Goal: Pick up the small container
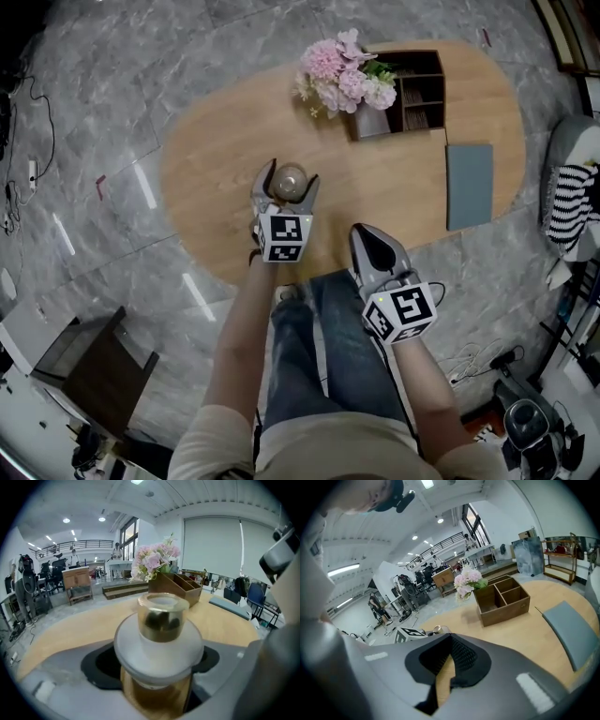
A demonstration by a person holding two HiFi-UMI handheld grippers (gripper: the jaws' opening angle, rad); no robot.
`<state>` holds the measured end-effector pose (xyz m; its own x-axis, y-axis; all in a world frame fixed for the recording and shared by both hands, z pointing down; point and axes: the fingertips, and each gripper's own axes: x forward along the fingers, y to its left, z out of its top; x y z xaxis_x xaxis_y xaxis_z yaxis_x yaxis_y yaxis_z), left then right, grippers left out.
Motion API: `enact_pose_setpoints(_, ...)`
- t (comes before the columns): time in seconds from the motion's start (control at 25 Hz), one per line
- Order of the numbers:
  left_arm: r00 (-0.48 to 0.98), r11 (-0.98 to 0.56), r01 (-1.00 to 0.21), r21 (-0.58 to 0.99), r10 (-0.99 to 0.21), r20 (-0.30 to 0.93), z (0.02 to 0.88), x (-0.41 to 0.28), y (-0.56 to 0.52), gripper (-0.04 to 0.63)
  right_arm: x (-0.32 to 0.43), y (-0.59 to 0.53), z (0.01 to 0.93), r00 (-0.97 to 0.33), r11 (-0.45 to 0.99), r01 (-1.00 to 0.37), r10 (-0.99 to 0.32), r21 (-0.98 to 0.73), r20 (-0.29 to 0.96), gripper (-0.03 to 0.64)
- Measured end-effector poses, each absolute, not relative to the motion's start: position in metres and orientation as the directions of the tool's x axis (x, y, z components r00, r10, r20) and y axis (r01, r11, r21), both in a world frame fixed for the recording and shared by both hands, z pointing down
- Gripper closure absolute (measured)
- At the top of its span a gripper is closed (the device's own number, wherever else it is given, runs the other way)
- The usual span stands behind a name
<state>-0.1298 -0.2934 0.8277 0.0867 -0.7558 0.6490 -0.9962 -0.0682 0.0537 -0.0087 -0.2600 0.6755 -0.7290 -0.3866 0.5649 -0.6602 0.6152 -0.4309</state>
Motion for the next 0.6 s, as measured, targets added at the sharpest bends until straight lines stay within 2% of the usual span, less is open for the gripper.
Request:
enact_pose_setpoints(0.16, 0.072, -0.081, -0.997, 0.016, -0.767, 0.638, 0.826, -0.1281, -0.2959, 0.245, -0.0078, -0.2599, 0.6798, -0.731, 0.607, -0.66, -0.381, -0.443, 0.566, 0.614)
enact_pose_setpoints(0.6, 0.078, -0.093, -0.996, 0.012, -0.753, 0.654, 0.8256, -0.1266, -0.2913, 0.25, -0.0053, -0.2606, 0.6753, -0.731, 0.6, -0.664, -0.395, -0.446, 0.557, 0.614)
